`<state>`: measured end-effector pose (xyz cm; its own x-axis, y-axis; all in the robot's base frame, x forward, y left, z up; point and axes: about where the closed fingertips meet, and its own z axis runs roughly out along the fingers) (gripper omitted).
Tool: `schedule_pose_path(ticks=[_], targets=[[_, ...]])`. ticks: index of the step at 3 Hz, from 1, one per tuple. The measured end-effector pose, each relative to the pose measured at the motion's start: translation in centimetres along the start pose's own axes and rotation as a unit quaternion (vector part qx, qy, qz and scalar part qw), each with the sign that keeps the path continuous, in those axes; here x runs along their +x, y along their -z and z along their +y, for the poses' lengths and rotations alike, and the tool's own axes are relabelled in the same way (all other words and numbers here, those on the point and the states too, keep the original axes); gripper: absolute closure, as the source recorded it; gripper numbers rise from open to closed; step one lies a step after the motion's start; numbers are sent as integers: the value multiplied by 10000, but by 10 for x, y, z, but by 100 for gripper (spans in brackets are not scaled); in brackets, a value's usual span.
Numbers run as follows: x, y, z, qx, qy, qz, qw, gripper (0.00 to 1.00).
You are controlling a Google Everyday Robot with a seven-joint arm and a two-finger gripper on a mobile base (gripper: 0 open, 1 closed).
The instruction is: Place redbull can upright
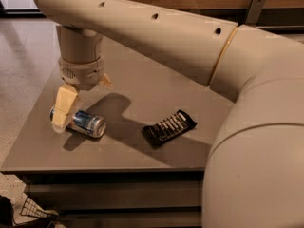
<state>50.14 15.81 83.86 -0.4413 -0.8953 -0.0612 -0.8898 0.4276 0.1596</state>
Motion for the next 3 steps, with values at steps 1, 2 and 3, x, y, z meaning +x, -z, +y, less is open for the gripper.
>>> schedule_pose_path(ticks=[1,2,3], targets=[[8,-7,0,-38,-143,17,9999,0],[2,-14,3,-82,-87,36,9999,0],[-4,-23,5,-135,-33,14,9999,0]])
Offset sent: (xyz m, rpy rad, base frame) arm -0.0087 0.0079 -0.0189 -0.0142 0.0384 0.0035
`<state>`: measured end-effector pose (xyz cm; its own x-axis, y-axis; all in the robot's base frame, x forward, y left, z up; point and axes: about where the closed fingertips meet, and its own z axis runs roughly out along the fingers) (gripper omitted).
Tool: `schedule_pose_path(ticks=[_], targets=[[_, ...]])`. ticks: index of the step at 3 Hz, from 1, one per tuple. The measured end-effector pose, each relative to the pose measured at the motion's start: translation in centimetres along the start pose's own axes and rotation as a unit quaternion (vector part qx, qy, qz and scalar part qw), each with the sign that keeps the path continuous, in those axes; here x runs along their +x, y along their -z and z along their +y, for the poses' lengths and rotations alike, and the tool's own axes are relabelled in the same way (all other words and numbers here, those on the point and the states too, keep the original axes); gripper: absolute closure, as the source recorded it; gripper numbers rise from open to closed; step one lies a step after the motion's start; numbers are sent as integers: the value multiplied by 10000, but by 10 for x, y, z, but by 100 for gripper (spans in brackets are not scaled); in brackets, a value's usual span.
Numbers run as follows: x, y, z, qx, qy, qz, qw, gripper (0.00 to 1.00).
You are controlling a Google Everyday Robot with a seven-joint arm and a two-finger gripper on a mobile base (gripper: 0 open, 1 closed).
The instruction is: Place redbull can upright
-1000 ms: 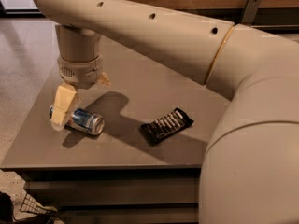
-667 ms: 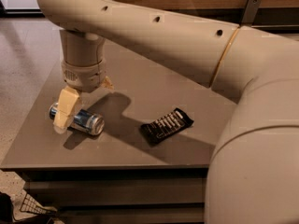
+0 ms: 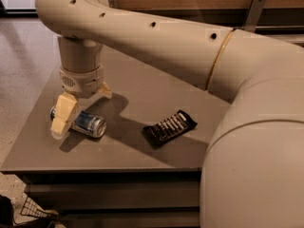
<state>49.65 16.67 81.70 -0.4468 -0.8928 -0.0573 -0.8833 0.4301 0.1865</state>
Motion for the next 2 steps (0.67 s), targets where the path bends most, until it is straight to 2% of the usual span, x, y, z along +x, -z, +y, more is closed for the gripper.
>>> schedule_pose_path(ticks=[1,2], targets=[[-4,-7,1,4,52,-15,10000,17],[-5,-8,1,3,59,-31,10000,39]])
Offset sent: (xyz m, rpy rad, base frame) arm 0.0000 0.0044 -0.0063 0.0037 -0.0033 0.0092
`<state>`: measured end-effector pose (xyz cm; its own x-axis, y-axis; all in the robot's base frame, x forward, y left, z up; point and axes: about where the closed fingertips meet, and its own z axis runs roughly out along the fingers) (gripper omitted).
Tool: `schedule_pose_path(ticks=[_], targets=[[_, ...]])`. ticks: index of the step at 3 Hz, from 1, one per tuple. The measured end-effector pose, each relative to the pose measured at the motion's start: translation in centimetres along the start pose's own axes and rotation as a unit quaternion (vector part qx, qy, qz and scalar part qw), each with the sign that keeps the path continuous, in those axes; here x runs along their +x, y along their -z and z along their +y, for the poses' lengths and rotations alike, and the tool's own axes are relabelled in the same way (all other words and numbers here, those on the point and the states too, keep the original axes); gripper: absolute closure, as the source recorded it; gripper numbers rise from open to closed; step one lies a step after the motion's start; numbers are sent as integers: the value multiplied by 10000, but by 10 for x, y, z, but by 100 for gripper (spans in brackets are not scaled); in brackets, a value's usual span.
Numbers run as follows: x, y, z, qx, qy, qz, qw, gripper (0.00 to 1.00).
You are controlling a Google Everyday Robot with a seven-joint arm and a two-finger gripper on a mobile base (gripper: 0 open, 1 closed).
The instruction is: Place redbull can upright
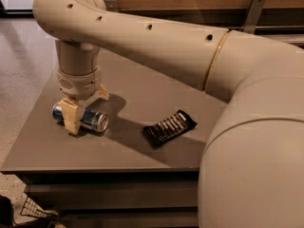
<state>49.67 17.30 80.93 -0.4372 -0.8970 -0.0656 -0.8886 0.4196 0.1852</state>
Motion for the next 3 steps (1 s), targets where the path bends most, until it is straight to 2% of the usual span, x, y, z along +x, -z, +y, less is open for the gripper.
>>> schedule_pose_path(ticks=[2,3], targets=[[-1,10,2,0,0,0,10000,87],[-1,13,3,0,1,-1,10000,100]])
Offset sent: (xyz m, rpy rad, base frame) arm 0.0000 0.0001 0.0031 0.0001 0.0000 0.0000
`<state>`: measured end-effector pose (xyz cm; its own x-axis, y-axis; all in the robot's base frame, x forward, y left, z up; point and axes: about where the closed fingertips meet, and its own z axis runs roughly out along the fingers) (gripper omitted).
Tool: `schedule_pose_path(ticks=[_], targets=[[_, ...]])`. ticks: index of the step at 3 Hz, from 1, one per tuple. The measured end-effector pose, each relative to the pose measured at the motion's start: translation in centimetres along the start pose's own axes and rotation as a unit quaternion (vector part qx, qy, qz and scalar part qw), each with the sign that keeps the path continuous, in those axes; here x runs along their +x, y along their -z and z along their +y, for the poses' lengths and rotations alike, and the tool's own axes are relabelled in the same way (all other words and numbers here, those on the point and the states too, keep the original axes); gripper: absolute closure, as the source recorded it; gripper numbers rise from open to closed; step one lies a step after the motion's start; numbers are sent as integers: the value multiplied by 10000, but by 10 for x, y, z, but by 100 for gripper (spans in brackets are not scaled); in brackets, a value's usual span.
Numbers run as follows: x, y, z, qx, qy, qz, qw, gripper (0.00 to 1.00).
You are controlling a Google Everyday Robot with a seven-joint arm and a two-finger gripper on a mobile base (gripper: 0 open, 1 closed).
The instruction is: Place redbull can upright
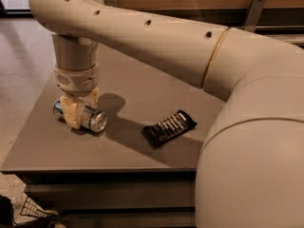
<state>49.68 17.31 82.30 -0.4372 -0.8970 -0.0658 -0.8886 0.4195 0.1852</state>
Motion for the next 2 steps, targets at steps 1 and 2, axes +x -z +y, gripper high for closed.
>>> schedule_pose_path(ticks=[1,2], targets=[[0,0,0,0,0,0,10000,100],[2,19,-4,132,249,-263,9993,100]])
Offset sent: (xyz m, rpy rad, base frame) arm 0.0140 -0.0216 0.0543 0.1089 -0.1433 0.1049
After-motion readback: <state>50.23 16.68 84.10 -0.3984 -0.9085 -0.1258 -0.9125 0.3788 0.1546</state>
